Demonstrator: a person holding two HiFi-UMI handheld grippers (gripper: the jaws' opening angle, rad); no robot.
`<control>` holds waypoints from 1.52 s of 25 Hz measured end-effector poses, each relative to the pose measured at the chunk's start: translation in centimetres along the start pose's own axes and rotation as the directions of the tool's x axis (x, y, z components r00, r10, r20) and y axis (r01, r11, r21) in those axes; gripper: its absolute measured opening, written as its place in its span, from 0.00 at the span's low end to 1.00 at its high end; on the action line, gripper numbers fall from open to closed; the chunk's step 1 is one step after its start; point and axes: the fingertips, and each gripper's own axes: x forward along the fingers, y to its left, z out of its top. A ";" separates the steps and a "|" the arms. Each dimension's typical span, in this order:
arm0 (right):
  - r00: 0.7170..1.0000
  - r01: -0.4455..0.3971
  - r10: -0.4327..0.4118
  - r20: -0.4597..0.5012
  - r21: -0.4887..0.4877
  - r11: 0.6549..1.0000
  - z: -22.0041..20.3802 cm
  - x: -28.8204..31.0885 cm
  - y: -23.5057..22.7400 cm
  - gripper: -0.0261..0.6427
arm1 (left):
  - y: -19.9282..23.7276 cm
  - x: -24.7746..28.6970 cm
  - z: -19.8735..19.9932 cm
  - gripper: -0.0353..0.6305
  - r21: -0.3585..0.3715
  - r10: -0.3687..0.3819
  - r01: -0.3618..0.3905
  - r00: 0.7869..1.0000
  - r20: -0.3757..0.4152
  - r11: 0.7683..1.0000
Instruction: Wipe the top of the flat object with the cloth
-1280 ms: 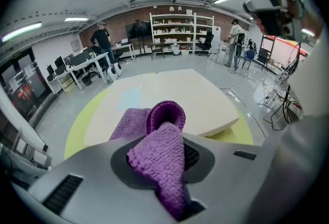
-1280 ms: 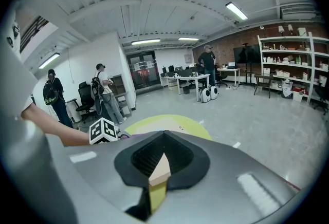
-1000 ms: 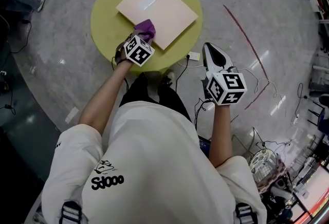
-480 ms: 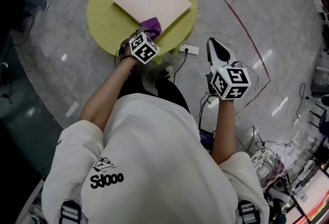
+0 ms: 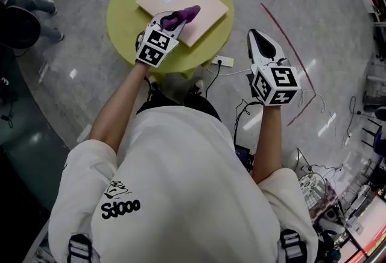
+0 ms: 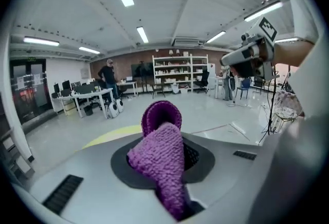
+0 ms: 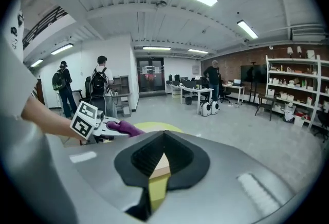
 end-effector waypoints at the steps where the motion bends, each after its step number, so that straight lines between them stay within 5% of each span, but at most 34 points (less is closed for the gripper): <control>1: 1.000 0.000 0.000 0.002 -0.015 1.000 0.7 0.6 0.5 0.06 | 1.2 -1.0 1.2 0.15 0.010 0.011 -0.012 0.999 0.031 1.000; 9: 0.995 -0.030 0.042 0.087 -0.133 0.991 7.7 5.2 5.5 0.06 | 10.8 -10.0 8.3 0.15 0.041 0.139 -0.150 0.969 0.204 0.988; 21: 0.972 -0.031 0.093 0.216 -0.272 0.962 16.1 8.5 10.0 0.06 | 19.2 -18.5 12.4 0.15 0.006 0.304 -0.319 0.909 0.284 0.948; 28: 0.961 -0.031 0.112 0.251 -0.307 0.951 18.0 8.3 10.6 0.06 | 19.0 -19.5 16.0 0.15 0.024 0.290 -0.317 0.892 0.348 0.948; 38: 0.964 -0.062 0.144 0.223 -0.341 0.938 16.2 4.8 12.9 0.06 | 14.1 -21.8 15.8 0.15 0.061 0.269 -0.308 0.897 0.350 0.949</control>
